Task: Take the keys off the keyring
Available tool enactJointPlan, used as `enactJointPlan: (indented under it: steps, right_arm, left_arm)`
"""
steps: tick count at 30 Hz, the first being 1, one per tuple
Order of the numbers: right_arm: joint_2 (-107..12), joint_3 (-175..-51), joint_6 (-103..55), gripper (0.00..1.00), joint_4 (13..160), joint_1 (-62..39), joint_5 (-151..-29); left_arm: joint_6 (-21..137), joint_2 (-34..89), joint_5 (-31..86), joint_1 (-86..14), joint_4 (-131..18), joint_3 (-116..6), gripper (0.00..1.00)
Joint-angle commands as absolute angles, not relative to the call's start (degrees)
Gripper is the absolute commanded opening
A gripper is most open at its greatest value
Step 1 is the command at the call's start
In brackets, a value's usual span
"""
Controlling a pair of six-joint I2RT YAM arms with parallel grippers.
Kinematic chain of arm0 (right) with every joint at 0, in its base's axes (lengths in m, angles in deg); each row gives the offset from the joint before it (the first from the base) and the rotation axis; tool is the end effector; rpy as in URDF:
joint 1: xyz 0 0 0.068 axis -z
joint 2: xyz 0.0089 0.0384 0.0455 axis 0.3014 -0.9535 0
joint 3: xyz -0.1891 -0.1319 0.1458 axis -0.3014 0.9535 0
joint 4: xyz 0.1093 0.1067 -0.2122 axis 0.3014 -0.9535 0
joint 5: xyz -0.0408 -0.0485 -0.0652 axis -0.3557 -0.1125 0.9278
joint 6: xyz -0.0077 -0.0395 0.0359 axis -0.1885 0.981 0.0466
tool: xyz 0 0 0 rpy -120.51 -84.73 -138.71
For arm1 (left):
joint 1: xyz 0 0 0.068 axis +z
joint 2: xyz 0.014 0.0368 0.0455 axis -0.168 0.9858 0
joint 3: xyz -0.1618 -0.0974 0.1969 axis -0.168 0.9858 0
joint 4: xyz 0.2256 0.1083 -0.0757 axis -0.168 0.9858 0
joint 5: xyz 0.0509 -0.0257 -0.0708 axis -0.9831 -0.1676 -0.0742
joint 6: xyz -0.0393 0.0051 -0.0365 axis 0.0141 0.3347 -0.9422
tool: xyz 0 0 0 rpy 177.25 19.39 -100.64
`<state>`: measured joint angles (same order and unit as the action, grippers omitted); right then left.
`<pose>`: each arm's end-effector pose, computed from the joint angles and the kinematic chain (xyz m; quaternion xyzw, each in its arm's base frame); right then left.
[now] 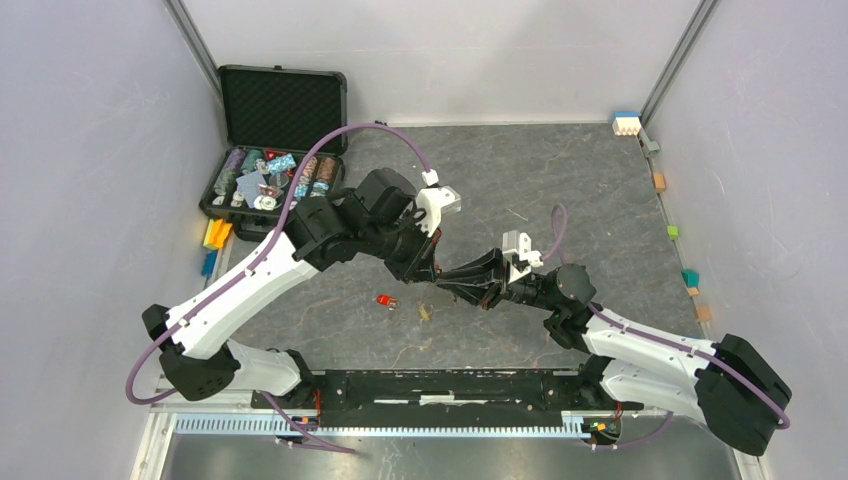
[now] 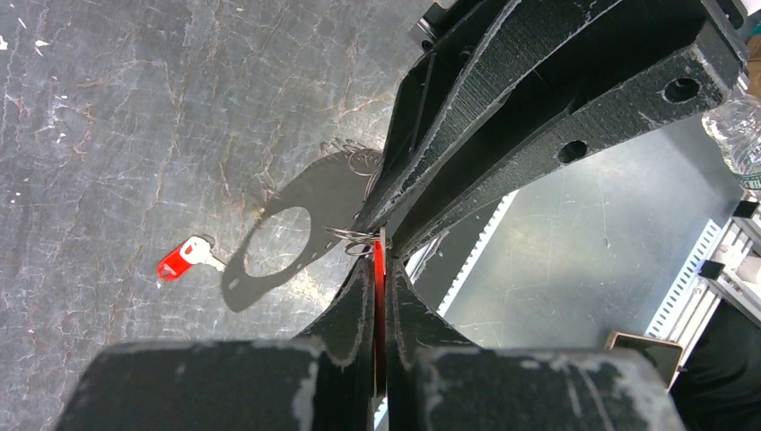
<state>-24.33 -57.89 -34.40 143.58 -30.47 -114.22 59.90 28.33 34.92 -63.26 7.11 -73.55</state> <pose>0.1262 0.1679 0.2697 -0.3609 0.4802 0.5546 0.5759 0.1435 -0.2107 0.4078 0.3923 0.8376 -0.2966 0.2379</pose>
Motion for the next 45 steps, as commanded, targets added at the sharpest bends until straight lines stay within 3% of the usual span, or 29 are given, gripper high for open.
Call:
enactJointPlan:
  steps: [1, 11, 45]
  right_arm:
    - [-24.7, -60.0, -35.1, 0.23, 146.0, -30.8, -113.4]
    - [-24.3, -59.9, -35.0, 0.0, 145.7, -30.8, -114.1]
    - [-18.7, -56.3, -30.3, 0.0, 145.4, -30.8, -121.1]
  left_arm:
    - [60.1, 27.3, 37.2, -63.0, 4.2, -73.3, 0.02]
    - [60.0, 27.1, 36.6, -63.0, 4.2, -73.4, 0.02]
    - [59.8, 26.9, 32.4, -63.0, 2.9, -72.2, 0.02]
